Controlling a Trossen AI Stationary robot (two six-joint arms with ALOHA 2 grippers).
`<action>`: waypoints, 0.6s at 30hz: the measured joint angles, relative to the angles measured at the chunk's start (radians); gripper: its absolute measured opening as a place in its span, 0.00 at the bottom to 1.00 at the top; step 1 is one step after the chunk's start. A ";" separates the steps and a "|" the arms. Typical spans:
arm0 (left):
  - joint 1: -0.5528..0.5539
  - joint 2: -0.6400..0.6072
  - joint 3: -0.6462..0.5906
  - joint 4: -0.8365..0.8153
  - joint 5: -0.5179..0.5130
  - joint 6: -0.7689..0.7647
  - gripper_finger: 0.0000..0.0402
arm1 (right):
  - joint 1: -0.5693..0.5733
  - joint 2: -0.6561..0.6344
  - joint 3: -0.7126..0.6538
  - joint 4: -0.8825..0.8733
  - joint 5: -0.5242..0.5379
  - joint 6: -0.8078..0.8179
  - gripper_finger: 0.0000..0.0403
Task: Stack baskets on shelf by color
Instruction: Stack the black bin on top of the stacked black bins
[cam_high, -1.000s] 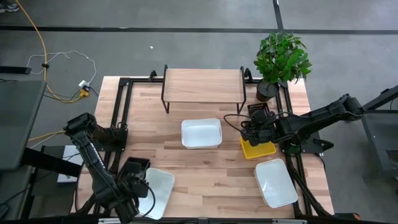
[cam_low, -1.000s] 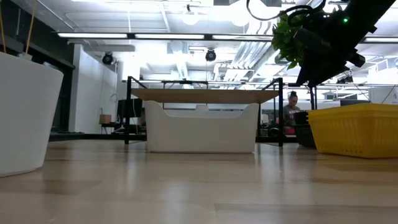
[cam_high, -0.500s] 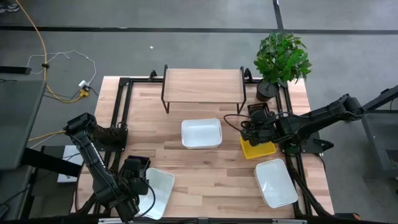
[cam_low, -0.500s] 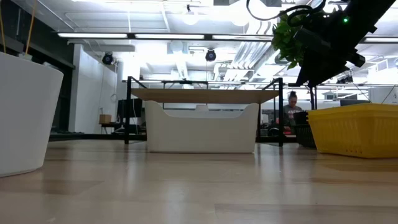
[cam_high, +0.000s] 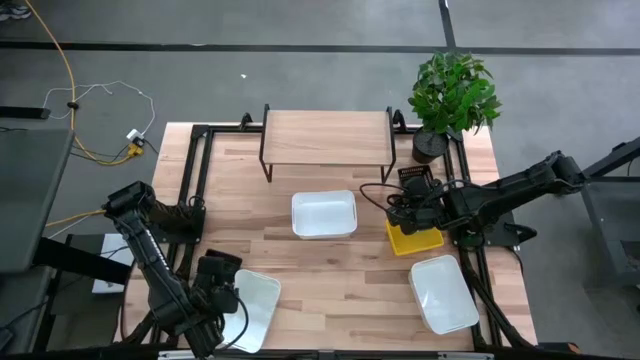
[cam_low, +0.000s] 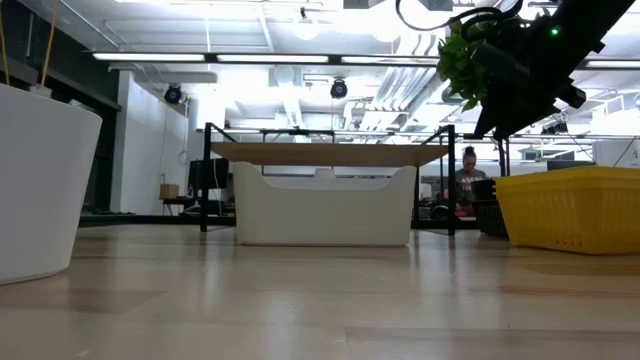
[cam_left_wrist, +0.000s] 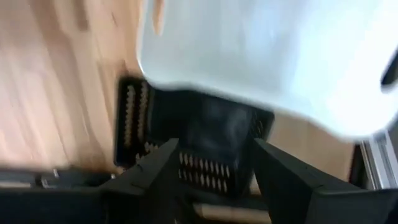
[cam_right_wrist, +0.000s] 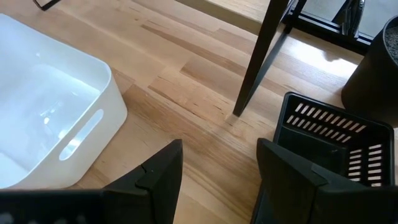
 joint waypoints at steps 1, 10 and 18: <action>0.000 0.000 0.000 0.016 -0.043 0.000 0.46 | 0.000 0.000 0.000 0.000 0.000 -0.001 0.48; 0.001 0.000 0.000 0.057 -0.496 0.072 0.46 | 0.000 0.000 0.000 0.000 -0.006 -0.018 0.48; 0.222 -0.114 -0.307 0.486 -0.328 0.370 0.45 | 0.000 0.000 0.000 0.000 -0.030 -0.018 0.48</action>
